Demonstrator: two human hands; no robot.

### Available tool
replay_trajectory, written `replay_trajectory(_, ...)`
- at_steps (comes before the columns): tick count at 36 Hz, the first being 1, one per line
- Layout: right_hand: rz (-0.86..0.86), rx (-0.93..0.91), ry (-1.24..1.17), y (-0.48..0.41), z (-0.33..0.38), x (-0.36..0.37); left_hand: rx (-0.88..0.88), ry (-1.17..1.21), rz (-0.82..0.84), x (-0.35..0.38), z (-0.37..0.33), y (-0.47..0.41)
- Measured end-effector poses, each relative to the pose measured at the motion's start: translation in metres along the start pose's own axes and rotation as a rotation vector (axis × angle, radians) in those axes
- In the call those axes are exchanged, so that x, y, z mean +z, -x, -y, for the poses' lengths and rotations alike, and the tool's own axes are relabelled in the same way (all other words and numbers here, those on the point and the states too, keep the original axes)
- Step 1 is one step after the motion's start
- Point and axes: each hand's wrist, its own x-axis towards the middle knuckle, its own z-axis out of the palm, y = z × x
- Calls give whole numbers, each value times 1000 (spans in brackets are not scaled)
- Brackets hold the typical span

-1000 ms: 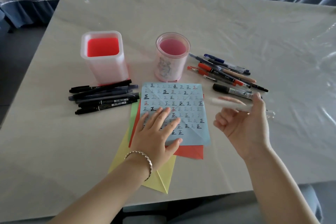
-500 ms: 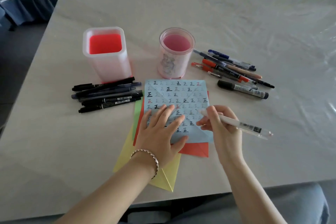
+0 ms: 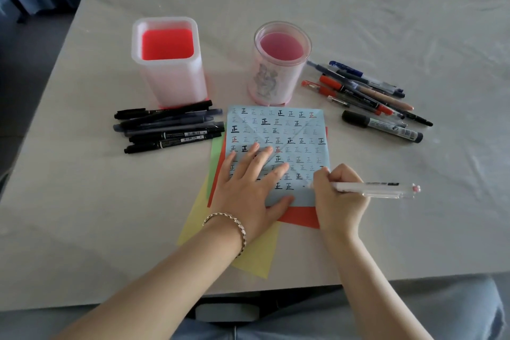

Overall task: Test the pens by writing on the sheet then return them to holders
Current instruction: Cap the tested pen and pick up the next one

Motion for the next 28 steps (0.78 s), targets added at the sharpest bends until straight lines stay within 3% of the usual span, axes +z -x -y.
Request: replay_trajectory(28,51,-39,62,-1,-2,3,2,5,-25,1,0,-1)
